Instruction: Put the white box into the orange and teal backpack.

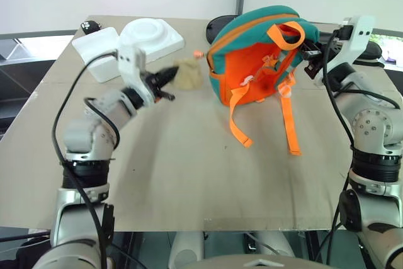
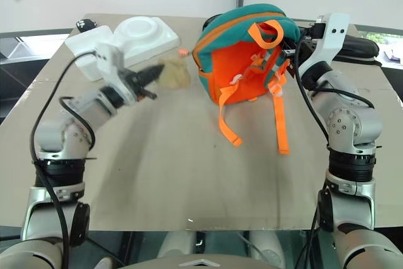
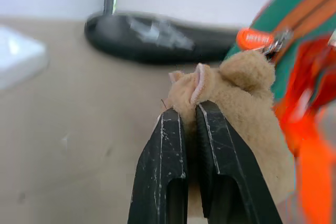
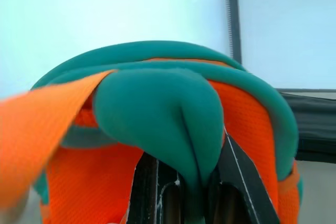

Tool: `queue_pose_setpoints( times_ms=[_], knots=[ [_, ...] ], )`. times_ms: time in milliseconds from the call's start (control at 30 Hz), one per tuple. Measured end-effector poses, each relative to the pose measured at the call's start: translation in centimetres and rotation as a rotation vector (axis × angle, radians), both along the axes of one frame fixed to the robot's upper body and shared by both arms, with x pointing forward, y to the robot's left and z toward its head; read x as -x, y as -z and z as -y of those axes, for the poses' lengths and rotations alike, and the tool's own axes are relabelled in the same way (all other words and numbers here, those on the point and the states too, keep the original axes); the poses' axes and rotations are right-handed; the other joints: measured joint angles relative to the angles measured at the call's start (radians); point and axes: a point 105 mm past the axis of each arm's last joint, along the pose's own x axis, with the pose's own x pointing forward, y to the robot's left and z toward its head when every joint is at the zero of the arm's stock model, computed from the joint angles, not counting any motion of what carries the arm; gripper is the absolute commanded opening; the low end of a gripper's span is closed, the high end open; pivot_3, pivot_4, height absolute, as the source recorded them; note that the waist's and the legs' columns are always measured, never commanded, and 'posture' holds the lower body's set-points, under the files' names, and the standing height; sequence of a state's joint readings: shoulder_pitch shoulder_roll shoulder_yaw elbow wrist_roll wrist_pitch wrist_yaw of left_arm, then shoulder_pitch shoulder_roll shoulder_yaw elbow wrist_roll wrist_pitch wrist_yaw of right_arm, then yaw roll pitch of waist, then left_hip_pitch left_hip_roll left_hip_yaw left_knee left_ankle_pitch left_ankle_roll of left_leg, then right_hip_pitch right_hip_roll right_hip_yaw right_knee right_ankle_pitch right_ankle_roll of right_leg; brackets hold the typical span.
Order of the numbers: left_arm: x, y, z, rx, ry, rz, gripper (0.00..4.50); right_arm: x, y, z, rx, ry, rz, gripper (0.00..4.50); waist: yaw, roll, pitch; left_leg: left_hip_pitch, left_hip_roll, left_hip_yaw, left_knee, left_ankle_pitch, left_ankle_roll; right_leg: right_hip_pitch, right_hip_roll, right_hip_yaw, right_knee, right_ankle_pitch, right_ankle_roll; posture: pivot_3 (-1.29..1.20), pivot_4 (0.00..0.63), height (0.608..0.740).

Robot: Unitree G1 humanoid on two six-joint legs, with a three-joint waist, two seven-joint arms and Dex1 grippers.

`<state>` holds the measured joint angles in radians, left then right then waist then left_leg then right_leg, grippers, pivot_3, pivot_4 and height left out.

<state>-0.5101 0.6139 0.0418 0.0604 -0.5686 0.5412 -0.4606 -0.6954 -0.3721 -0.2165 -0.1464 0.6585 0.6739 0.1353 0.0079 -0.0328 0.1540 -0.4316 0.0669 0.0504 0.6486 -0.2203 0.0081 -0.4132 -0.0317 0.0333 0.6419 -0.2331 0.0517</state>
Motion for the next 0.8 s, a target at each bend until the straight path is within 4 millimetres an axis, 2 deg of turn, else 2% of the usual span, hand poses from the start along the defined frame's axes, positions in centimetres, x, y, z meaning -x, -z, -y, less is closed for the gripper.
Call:
queue_pose_setpoints(
  times_ms=[67, 133, 200, 333, 400, 500, 567, 633, 667, 700, 733, 767, 800],
  knots=[
    [-0.3, 2.0, 0.3, -0.026, -0.012, -0.025, 0.05, -0.3, 0.3, 0.3, -0.008, 0.017, -0.018, 0.0, 0.004, 0.0, 0.0, 0.0, 0.0, 0.0, 0.001, 0.0, 0.0, 0.0, 0.0, 0.0, 0.001, 0.0, 0.0, 0.0, 0.15, 0.74],
    [-0.8, 3.1, 0.6, -0.054, -0.025, -0.021, 0.05, -0.5, 0.6, 0.6, -0.013, 0.035, -0.036, 0.0, 0.005, 0.0, 0.0, 0.0, 0.0, 0.0, 0.001, 0.0, 0.0, 0.001, 0.0, 0.0, 0.001, 0.0, 0.0, 0.0, 0.15, 0.74],
    [-2.0, 3.9, 2.0, -0.069, -0.036, 0.001, 0.05, -0.6, 0.4, 2.0, 0.006, 0.073, -0.038, 0.0, 0.01, 0.001, -0.001, 0.0, -0.001, 0.0, 0.003, 0.0, 0.001, 0.001, -0.002, 0.0, 0.001, 0.0, 0.0, 0.0, 0.15, 0.74],
    [-3.0, 4.0, 4.6, -0.005, -0.005, 0.042, 0.05, -0.1, 0.1, 3.7, 0.01, 0.11, -0.031, 0.0, 0.011, 0.001, -0.001, -0.001, -0.003, -0.001, 0.003, 0.0, 0.001, 0.002, -0.002, 0.0, 0.0, 0.0, 0.0, 0.0, 0.15, 0.74],
    [-2.9, 3.9, 5.1, 0.031, 0.011, 0.061, 0.05, 0.7, 0.2, 3.9, 0.024, 0.104, -0.03, 0.0, 0.005, 0.001, -0.001, -0.001, -0.003, -0.001, 0.002, 0.0, 0.001, 0.001, -0.003, 0.0, 0.0, 0.0, 0.001, 0.0, 0.15, 0.74],
    [-2.5, 3.4, 4.5, 0.067, 0.008, 0.087, 0.05, 2.0, 0.6, 2.9, 0.059, 0.033, -0.027, 0.0, -0.012, 0.001, -0.001, -0.001, -0.003, -0.001, -0.002, 0.0, 0.001, 0.0, -0.002, 0.0, -0.001, -0.001, 0.001, 0.0, 0.15, 0.74],
    [-1.7, 3.0, 3.9, 0.094, 0.008, 0.111, 0.0, 3.3, 0.9, 1.8, 0.142, -0.044, -0.016, 0.75, -0.02, 0.001, -0.001, -0.001, -0.002, -0.001, -0.003, 0.0, 0.001, 0.0, -0.002, 0.0, -0.001, -0.001, 0.002, 0.0, 0.15, 0.74],
    [-0.8, 2.8, 3.4, 0.114, 0.027, 0.117, 0.77, 4.4, 1.6, 0.9, 0.219, -0.112, -0.016, 1.43, -0.023, 0.001, -0.001, -0.001, -0.002, -0.001, -0.003, 0.0, 0.001, 0.0, -0.002, 0.001, -0.002, -0.001, 0.002, 0.0, 0.15, 0.74],
    [-0.3, 2.6, 3.1, 0.118, 0.04, 0.118, 1.13, 4.8, 2.1, 0.5, 0.246, -0.143, -0.023, 1.98, -0.023, 0.001, -0.001, -0.001, -0.002, -0.001, -0.003, 0.0, 0.001, 0.0, -0.002, 0.001, -0.002, -0.001, 0.002, 0.0, 0.15, 0.74],
    [0.1, 2.3, 2.7, 0.132, 0.048, 0.12, 1.68, 5.2, 2.6, 0.3, 0.26, -0.17, -0.032, 2.55, -0.022, 0.001, -0.001, 0.0, -0.002, -0.001, -0.002, 0.0, 0.001, 0.0, -0.002, 0.001, -0.001, -0.001, 0.002, 0.0, 0.15, 0.74],
    [0.4, 2.1, 2.5, 0.136, 0.051, 0.122, 2.04, 5.5, 2.9, 0.3, 0.271, -0.182, -0.038, 2.94, -0.021, 0.001, -0.001, 0.0, -0.002, -0.001, -0.002, 0.0, 0.001, 0.0, -0.002, 0.001, -0.001, -0.001, 0.002, 0.0, 0.15, 0.74],
    [1.8, 1.6, 1.4, 0.133, 0.072, 0.126, 2.66, 6.7, 4.2, 0.7, 0.336, -0.236, -0.085, 3.54, -0.02, 0.001, -0.001, 0.0, -0.002, -0.001, -0.001, 0.0, 0.001, 0.001, -0.003, 0.0, -0.001, -0.001, 0.002, 0.0, 0.15, 0.74],
    [1.8, 1.5, 1.4, 0.133, 0.071, 0.126, 2.87, 6.7, 4.3, 0.7, 0.336, -0.237, -0.086, 3.81, -0.019, 0.001, -0.001, 0.001, -0.002, -0.001, 0.0, 0.0, 0.001, 0.001, -0.003, 0.0, 0.0, -0.001, 0.002, 0.0, 0.15, 0.74]
  ],
)
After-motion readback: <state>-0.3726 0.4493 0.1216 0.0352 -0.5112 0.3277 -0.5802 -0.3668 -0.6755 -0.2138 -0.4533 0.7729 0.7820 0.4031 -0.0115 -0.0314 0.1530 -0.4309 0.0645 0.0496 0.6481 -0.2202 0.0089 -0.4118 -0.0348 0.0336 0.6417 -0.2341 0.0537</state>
